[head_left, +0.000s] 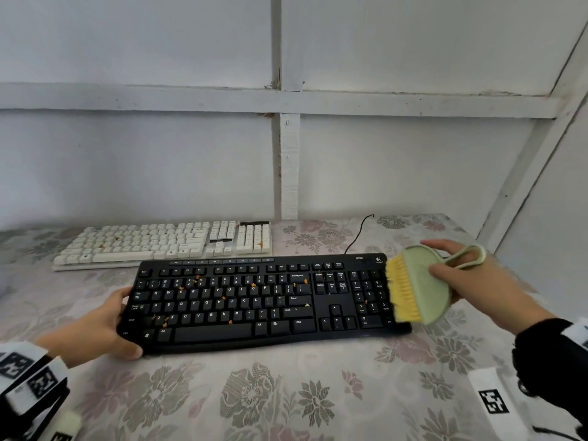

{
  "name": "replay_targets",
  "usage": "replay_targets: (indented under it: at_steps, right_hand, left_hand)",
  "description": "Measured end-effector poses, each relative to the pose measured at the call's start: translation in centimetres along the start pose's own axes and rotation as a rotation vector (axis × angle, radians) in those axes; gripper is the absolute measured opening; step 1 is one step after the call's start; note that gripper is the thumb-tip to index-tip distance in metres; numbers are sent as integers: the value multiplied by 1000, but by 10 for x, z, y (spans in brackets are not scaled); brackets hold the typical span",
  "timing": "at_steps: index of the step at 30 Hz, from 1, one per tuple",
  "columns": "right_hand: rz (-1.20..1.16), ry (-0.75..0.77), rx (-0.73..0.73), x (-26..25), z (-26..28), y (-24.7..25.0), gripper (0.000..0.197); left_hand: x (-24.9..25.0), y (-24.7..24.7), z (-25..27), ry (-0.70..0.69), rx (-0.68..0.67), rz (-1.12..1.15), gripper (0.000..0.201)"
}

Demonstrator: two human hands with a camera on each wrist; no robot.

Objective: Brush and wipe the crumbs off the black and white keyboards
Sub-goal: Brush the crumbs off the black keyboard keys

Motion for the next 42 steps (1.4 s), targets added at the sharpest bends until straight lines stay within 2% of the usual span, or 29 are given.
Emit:
replay_targets:
  at_steps: [4,10,14,19,25,33,38,42]
  right_hand:
    - [57,-13,-93,0,10,7,31]
    - [-36,62,27,-30,-11,-3,37]
    - [73,86,3,-29,-5,-20,37]
    - [181,55,-99,-28,13,-15,31]
    - [72,116,62,-42,-4,-15,37]
    - [198,75,-56,-27,18,-15,27]
    - [149,141,102,-42,7,-10,32]
    - [209,141,32,-31,16,-18,28]
  left_hand:
    - [0,-1,-1,-9,12,-11,125]
    - [4,-1,2,-31,20,-17,124]
    - [3,-1,2,-27,14,-10,123]
    - [-3,0,-3,-15,12,-20,124]
    - [-2,0,-2,-15,14,-48,124]
    - [-3,-1,-2,-6,10,-56,121]
    - [-4,1,-4,-23,10,-79,123]
    - [1,-2,1,-26,11,-89,121]
Point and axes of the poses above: each hand's wrist, its own z-axis away from the middle knuckle, its own y-axis out of the back of the hand, x = y × z, the point moved 5 cm from there along -z, towards the middle knuckle, and after that the axes turned 14 degrees about x, right-handed, at the moved point
